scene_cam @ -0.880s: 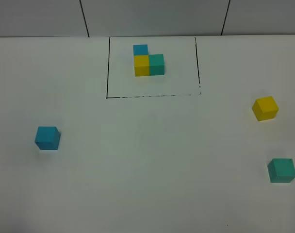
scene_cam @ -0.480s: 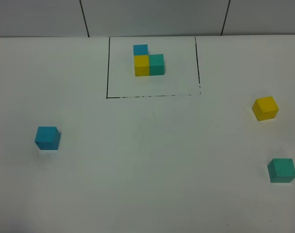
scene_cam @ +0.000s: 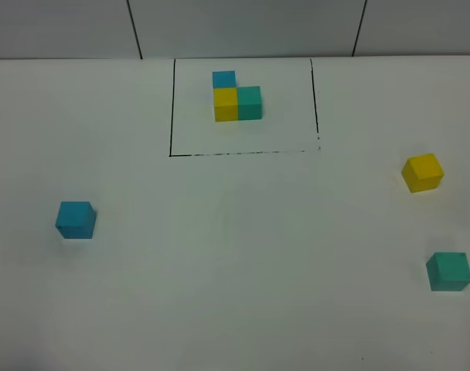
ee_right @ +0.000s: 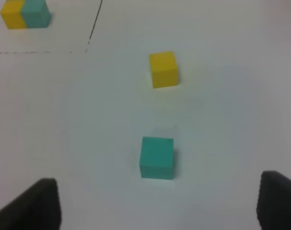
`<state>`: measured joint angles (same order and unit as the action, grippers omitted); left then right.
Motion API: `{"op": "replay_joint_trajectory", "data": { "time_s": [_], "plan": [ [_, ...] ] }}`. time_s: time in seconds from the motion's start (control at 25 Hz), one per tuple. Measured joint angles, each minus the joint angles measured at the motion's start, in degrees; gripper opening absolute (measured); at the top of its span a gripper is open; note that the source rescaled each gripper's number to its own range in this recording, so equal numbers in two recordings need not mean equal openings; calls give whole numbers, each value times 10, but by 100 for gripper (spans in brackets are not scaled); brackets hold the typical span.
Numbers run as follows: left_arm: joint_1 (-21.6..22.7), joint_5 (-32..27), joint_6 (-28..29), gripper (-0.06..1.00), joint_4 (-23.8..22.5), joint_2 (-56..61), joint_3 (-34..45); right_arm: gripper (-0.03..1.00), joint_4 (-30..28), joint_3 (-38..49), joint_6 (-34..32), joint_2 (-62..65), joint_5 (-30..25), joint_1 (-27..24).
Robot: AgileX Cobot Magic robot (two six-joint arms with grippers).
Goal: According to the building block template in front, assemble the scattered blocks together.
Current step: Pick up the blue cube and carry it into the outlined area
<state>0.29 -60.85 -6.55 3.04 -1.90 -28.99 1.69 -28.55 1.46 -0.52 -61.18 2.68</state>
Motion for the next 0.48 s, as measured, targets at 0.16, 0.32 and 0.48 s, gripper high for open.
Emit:
{"op": "replay_joint_trajectory", "data": {
  "time_s": [0.16,0.32,0.48],
  "plan": [
    [0,0,0,91,0,0,0,67,0,0,0,0,0,0],
    [0,0,2,89,0,0,0,67,0,0,0,0,0,0],
    [0,1,2,89,-8,-5,0,67,0,0,0,0,0,0]
  ]
}}
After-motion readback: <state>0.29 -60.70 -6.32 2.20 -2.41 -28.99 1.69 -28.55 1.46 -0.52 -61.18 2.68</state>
